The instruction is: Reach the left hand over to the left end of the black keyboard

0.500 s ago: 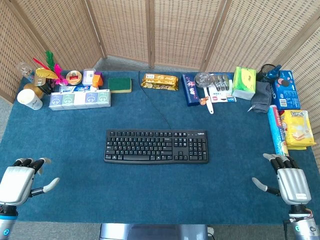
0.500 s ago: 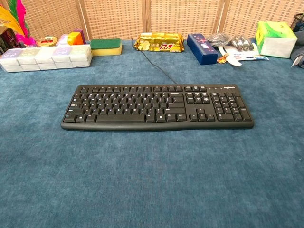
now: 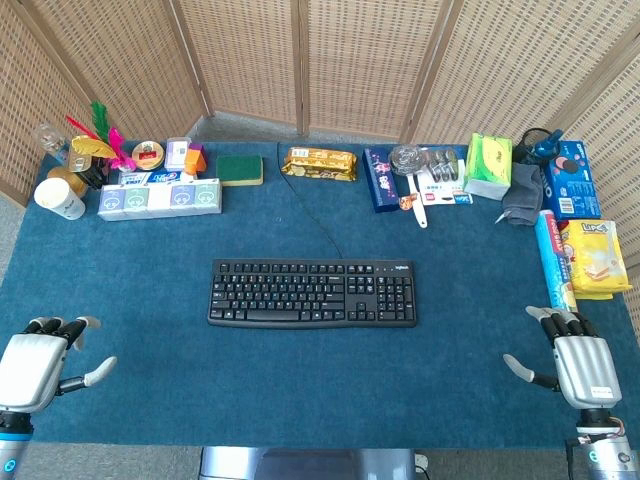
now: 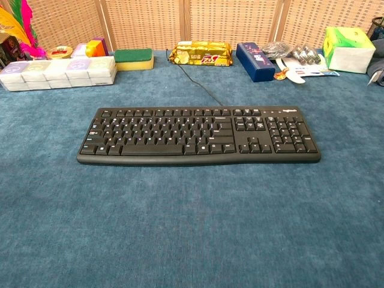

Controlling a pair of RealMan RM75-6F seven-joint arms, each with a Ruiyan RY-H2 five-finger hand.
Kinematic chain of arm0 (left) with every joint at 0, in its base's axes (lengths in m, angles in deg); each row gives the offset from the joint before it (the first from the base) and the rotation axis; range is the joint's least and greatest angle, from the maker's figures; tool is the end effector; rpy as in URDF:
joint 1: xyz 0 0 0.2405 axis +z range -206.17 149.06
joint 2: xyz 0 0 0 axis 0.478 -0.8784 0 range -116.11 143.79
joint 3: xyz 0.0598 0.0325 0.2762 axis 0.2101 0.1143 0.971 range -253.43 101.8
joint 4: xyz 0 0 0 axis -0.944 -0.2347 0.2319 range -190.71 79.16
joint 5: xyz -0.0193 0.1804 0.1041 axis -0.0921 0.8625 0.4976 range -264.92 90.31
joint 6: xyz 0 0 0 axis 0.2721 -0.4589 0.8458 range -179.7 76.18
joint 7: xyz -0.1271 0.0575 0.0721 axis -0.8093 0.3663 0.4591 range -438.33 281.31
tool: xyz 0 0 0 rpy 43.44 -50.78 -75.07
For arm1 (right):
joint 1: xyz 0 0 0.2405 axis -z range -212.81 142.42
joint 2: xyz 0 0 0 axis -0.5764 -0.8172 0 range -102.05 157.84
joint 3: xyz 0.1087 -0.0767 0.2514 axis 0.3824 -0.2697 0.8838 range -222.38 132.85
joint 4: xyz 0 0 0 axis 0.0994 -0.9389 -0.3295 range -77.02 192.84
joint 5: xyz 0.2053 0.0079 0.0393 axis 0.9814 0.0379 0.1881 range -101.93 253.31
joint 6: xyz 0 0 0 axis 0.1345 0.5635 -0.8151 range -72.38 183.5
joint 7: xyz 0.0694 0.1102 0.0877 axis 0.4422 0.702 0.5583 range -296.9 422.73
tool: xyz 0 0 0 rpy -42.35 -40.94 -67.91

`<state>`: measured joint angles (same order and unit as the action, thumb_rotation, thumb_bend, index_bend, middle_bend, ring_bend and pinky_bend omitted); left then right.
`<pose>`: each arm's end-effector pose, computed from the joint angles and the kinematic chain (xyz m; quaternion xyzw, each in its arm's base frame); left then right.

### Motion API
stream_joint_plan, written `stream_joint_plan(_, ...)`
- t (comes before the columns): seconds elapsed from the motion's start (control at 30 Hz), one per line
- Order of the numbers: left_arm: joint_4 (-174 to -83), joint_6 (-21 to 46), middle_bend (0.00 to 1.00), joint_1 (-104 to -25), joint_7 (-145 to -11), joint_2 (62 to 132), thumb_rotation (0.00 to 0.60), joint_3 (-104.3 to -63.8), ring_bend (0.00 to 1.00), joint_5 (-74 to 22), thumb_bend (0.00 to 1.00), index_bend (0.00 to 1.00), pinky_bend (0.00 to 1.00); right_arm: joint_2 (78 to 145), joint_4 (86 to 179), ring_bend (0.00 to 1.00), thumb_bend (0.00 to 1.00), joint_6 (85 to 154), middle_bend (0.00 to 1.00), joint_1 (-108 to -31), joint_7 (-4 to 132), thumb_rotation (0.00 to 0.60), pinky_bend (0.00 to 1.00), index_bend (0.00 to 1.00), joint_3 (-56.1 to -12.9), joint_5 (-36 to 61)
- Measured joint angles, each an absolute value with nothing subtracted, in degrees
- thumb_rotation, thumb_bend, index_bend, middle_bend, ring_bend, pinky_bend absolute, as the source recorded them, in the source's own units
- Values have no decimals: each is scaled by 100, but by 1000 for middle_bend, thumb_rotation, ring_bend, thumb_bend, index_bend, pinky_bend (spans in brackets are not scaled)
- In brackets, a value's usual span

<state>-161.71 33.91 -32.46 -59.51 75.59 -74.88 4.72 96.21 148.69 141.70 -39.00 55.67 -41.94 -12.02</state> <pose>-0.2824 0.1726 0.1558 -0.6591 -0.3369 -0.3522 0.5728 -0.3338 -0.1898 0.1499 0.6113 -0.3575 0.3706 0.6010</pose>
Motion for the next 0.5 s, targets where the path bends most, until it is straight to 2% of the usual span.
stream_joint_plan(0.1, -16177, 3193, 611, -3379, -5897, 7557, 0, -7552, 518, 406, 125, 351, 410, 9592, 14874, 228, 186, 14185, 281, -3872, 5559, 0, 213, 224, -4197, -1171)
stream_joint_plan(0.17, -16178, 2994, 715, -3522, -5834, 7558, 0, -7627, 615, 325, 126, 351, 497, 9583, 14873, 229, 186, 14199, 280, -3858, 5562, 0, 213, 224, -4205, -1174)
stream_joint_plan(0.23, -16173, 2778, 886, -3685, -5775, 7567, 0, -7710, 764, 243, 125, 351, 632, 9576, 14870, 229, 187, 14220, 280, -3842, 5572, 0, 213, 225, -4211, -1179)
stream_joint_plan(0.3, -16156, 2496, 979, -3918, -5734, 7586, 0, -7829, 883, 141, 125, 350, 735, 9570, 14874, 228, 187, 14239, 281, -3827, 5577, 0, 214, 225, -4211, -1174)
stream_joint_plan(0.33, -16139, 2386, 999, -4029, -5728, 7602, 0, -7888, 939, 105, 125, 350, 780, 9568, 14876, 228, 187, 14249, 281, -3820, 5575, 0, 216, 225, -4209, -1169)
stream_joint_plan(0.4, -16082, 2130, 1000, -4295, -5724, 7660, 0, -8032, 991, 27, 125, 350, 833, 9568, 14883, 229, 187, 14271, 281, -3799, 5556, 0, 223, 224, -4205, -1152)
stream_joint_plan(0.5, -15985, 1751, 1000, -4668, -5706, 7777, 0, -8224, 1000, -117, 125, 350, 872, 9562, 14901, 229, 187, 14281, 281, -3787, 5534, 0, 229, 224, -4204, -1142)
